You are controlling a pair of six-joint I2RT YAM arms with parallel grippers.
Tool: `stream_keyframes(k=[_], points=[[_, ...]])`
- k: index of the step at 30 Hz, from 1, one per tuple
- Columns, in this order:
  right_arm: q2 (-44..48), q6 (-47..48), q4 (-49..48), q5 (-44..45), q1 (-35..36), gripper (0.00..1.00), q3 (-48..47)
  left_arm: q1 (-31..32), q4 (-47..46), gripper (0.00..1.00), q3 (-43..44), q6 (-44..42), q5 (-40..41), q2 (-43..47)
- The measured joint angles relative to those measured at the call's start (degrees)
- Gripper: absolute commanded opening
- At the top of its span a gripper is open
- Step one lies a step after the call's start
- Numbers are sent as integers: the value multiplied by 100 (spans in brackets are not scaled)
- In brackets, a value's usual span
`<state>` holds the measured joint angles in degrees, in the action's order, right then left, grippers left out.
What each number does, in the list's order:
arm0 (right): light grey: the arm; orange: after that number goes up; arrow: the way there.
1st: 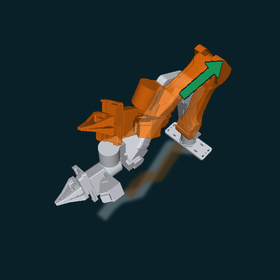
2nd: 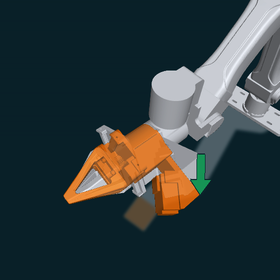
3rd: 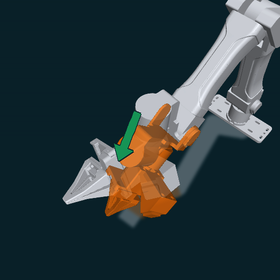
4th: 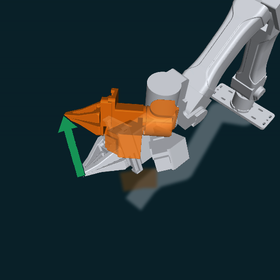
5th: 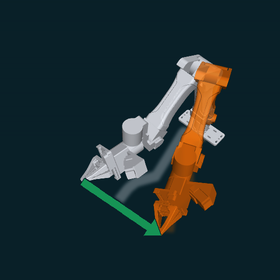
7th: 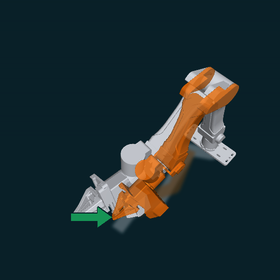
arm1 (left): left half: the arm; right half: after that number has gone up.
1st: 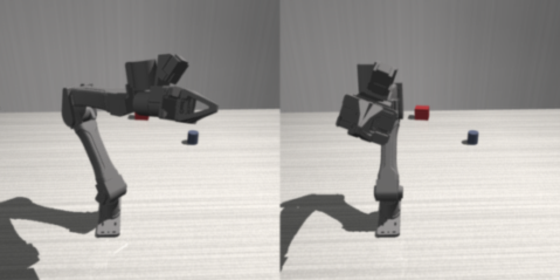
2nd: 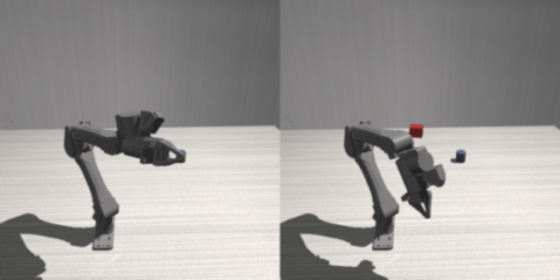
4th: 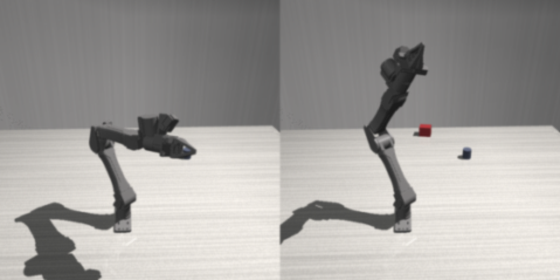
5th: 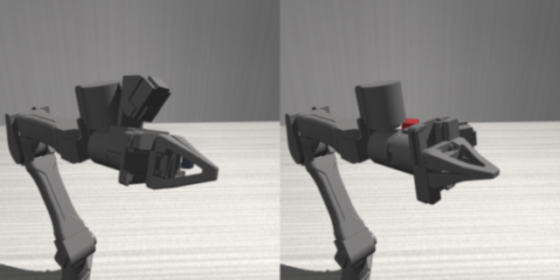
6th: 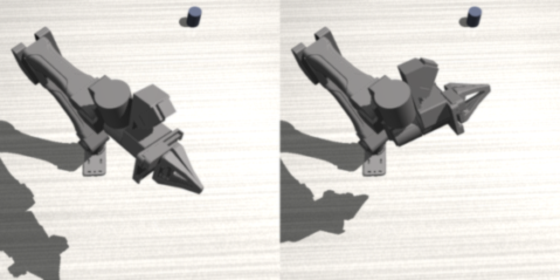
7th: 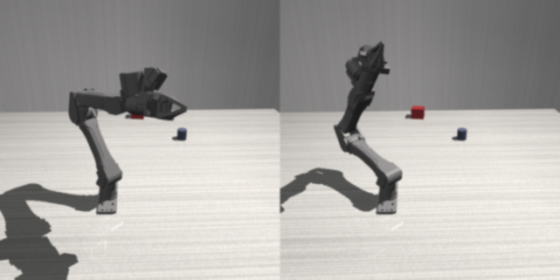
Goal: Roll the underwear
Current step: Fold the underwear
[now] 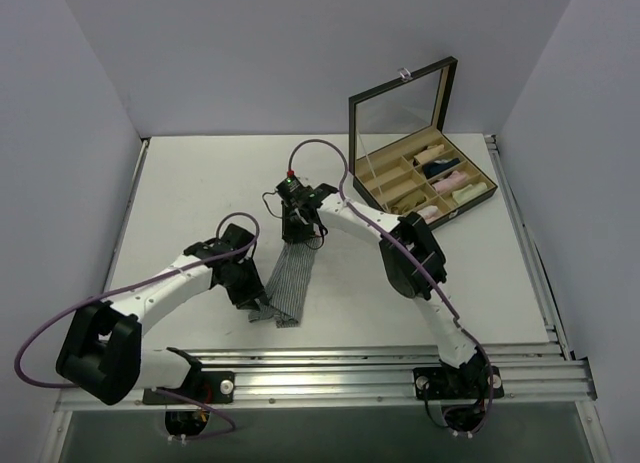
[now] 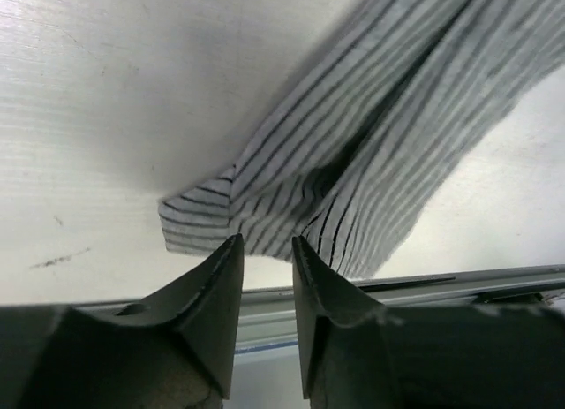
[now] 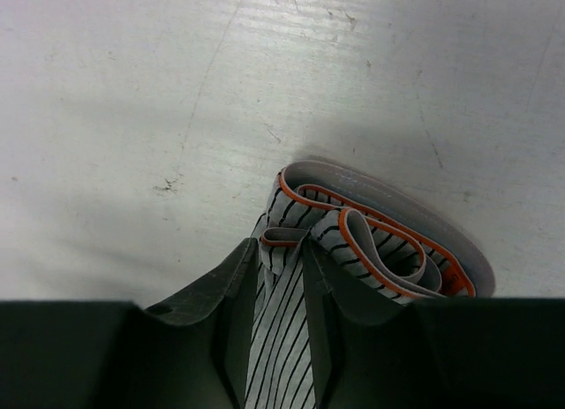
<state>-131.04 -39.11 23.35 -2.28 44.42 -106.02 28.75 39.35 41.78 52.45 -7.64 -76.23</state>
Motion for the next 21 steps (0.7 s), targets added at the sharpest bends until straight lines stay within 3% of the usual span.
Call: stream_keyframes(k=[6, 10, 21], points=[[120, 116, -116, -192, -109, 25, 68, 0, 527, 39, 850, -138, 118, 313], [385, 214, -149, -321, -208, 23, 278, 24, 352, 37, 1215, -214, -205, 358], [562, 549, -170, -678, -420, 19, 326, 385, -769, 33, 437, -164, -973, -424]])
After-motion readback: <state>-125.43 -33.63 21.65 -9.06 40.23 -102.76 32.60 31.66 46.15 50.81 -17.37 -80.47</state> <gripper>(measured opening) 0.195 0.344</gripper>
